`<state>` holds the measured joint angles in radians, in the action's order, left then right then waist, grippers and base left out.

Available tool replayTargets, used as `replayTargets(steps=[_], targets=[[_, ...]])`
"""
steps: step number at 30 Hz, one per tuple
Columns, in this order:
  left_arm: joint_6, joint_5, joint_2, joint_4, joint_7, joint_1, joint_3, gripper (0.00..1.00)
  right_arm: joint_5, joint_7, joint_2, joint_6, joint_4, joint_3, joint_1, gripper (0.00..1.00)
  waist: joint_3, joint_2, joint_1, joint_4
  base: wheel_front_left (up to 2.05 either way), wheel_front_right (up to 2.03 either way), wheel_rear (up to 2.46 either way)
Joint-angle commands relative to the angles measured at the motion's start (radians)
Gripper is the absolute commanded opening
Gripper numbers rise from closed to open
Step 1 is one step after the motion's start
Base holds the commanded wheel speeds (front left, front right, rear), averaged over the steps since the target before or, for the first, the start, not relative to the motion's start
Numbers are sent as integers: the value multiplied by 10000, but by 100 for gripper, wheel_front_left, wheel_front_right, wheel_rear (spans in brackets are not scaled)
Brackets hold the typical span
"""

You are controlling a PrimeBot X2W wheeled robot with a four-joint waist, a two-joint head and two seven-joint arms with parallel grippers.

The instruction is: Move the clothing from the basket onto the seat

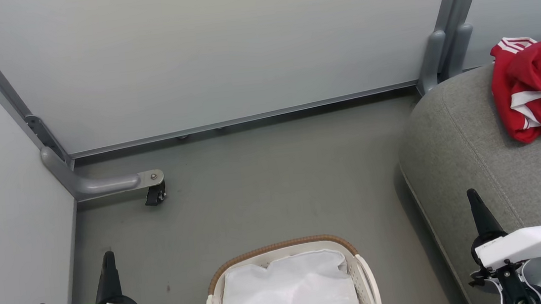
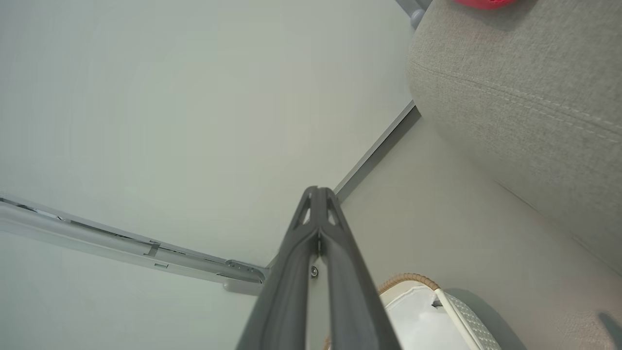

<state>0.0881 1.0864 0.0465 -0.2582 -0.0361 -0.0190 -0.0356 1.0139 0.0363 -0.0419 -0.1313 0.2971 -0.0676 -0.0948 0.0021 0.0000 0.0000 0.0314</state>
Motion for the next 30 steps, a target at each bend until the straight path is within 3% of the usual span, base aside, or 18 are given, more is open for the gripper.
replayTargets(steps=[1,30], targets=[[75,300,38,141,66,-296,-87,0,324,-73,-73,4,-157,-58,-169,0,0,0,0,-7,0,0,0],[271,2789,50,149,788,-654,-453,0,3153,-808,-91,5,-356,-274,-183,0,4,0,0,-138,0,0,0]])
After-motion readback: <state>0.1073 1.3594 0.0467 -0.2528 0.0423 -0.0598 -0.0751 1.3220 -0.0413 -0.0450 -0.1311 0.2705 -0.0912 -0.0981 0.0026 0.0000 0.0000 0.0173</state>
